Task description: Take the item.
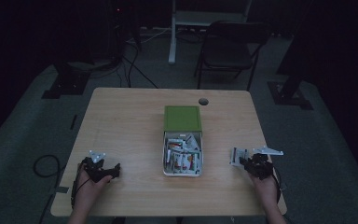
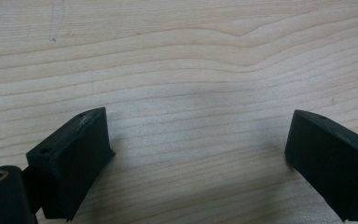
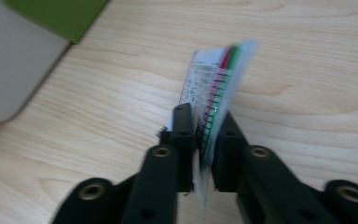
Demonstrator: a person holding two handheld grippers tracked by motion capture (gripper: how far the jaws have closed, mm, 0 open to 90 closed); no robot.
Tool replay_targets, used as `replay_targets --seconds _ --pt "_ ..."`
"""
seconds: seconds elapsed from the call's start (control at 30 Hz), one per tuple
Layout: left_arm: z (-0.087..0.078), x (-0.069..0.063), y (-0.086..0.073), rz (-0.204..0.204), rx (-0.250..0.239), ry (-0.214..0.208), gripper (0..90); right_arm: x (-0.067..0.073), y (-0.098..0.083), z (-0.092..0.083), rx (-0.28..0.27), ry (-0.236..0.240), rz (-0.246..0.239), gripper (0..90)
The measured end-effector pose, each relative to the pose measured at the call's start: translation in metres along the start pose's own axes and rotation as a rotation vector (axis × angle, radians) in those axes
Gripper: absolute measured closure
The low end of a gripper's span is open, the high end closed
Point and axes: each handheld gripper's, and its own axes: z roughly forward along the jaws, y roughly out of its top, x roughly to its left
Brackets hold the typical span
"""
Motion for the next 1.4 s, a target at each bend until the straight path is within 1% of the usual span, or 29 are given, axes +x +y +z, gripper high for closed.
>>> replay_targets --seconds 0.03,0.07,0.17,0.2,0.23,0.33,0.37,0.4,0.47,0.63,0.67,0.7,0.77,0.83,0.97,1.07,1.1,1.17,1.2,1.27,1.3,1.33,1.4 --pt "0.0 0.0 0.0 0.0 0.0 0.0 6.9 -0.005 -0.001 0.002 0.007 -0.013 0.015 77.7" --pt "0.0 0.0 0.0 0.0 0.0 0.0 6.9 -0.005 -0.001 0.002 0.007 -0.013 0.015 75.3" --pt "0.0 0.0 0.0 0.0 0.0 0.0 6.9 -0.011 -0.003 0.004 0.022 -0.036 0.038 74.8" --pt "0.0 0.0 0.0 0.0 0.0 0.0 6.9 -0.013 -0.004 0.005 0.03 -0.041 0.043 73.0" --pt "0.0 0.0 0.0 0.0 0.0 0.0 6.9 -0.015 -0.004 0.006 0.037 -0.052 0.044 73.0" --pt "0.0 0.0 0.0 0.0 0.0 0.0 6.9 -0.019 -0.006 0.007 0.044 -0.064 0.051 72.8" --pt "0.0 0.0 0.0 0.0 0.0 0.0 6.9 -0.022 -0.007 0.008 0.052 -0.065 0.062 70.2" --pt "0.0 0.0 0.0 0.0 0.0 0.0 6.9 -0.022 -0.007 0.008 0.052 -0.065 0.062 70.2" --pt "0.0 0.0 0.0 0.0 0.0 0.0 6.9 -0.024 -0.008 0.009 0.053 -0.065 0.074 65.5" --pt "0.0 0.0 0.0 0.0 0.0 0.0 6.9 -0.028 -0.01 0.01 0.066 -0.078 0.085 59.8" --pt "0.0 0.0 0.0 0.0 0.0 0.0 6.9 -0.028 -0.01 0.01 0.068 -0.086 0.085 58.6" --pt "0.0 0.0 0.0 0.0 0.0 0.0 6.9 -0.03 -0.011 0.01 0.071 -0.101 0.08 55.4" --pt "0.0 0.0 0.0 0.0 0.0 0.0 6.9 -0.03 -0.011 0.009 0.071 -0.107 0.087 55.0" --pt "0.0 0.0 0.0 0.0 0.0 0.0 6.9 -0.033 -0.012 0.009 0.072 -0.096 0.105 53.0" --pt "0.0 0.0 0.0 0.0 0.0 0.0 6.9 -0.034 -0.014 0.006 0.076 -0.08 0.115 51.0" --pt "0.0 0.0 0.0 0.0 0.0 0.0 6.9 -0.032 -0.017 0.004 0.076 -0.066 0.11 48.4" --pt "0.0 0.0 0.0 0.0 0.0 0.0 6.9 -0.031 -0.018 0.004 0.079 -0.059 0.108 46.8" --pt "0.0 0.0 0.0 0.0 0.0 0.0 6.9 -0.028 -0.02 0.004 0.083 -0.045 0.093 40.9" --pt "0.0 0.0 0.0 0.0 0.0 0.0 6.9 -0.028 -0.02 0.004 0.083 -0.045 0.093 40.9" --pt "0.0 0.0 0.0 0.0 0.0 0.0 6.9 -0.026 -0.022 0.004 0.085 -0.024 0.092 37.9" --pt "0.0 0.0 0.0 0.0 0.0 0.0 6.9 -0.025 -0.022 0.004 0.083 -0.006 0.091 35.2" --pt "0.0 0.0 0.0 0.0 0.0 0.0 6.9 -0.021 -0.024 0.005 0.079 0.027 0.084 30.3" --pt "0.0 0.0 0.0 0.0 0.0 0.0 6.9 -0.017 -0.025 0.007 0.061 0.091 0.072 25.8"
